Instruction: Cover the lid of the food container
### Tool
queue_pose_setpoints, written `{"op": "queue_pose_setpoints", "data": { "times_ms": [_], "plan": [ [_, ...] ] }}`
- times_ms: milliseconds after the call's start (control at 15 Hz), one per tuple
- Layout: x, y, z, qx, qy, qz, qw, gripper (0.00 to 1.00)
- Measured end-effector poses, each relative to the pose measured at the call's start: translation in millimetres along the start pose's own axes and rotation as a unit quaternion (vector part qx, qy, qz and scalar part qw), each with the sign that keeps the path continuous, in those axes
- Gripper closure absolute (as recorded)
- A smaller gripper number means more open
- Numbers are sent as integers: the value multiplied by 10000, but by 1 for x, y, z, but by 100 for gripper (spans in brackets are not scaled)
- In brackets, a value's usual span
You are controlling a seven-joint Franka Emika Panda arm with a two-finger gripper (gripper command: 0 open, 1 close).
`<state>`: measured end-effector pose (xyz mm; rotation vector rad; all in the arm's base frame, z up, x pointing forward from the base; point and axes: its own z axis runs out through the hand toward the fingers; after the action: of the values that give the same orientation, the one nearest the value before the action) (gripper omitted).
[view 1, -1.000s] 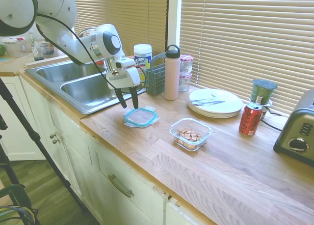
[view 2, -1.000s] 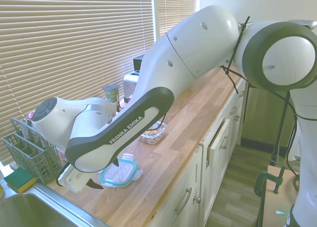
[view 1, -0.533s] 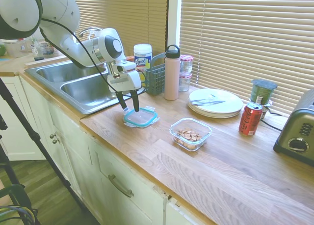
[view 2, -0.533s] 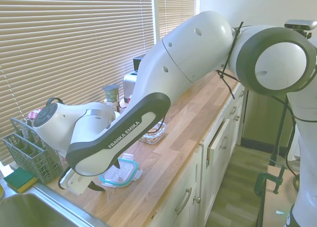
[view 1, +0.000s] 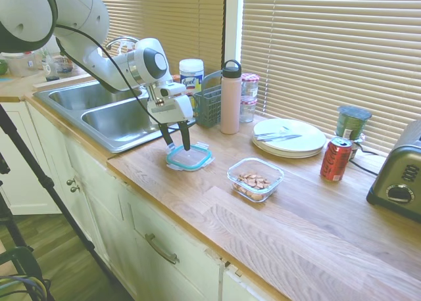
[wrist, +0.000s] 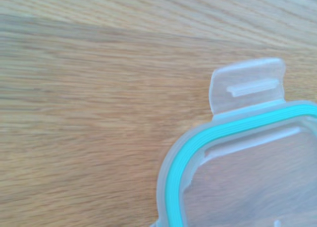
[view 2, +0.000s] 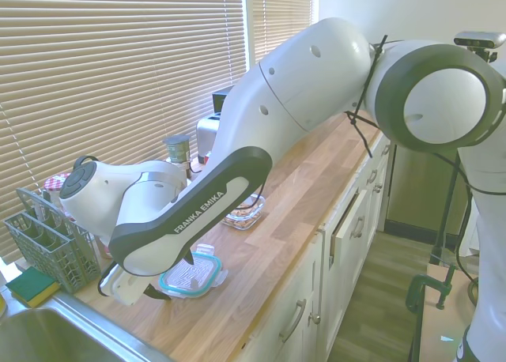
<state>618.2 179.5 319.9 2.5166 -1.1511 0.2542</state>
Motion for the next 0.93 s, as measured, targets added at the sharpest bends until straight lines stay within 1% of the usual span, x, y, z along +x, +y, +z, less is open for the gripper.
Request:
{"op": "queue_pose_setpoints", "data": {
  "times_ms": [267, 667, 933],
  "plan": [
    [-4, -1, 1, -29, 94, -100, 9999, 100],
    [-15, -3, 7, -167, 432, -207, 9987, 100],
    [-18, -2, 11, -253, 484, -213, 9983, 100]
  ]
}}
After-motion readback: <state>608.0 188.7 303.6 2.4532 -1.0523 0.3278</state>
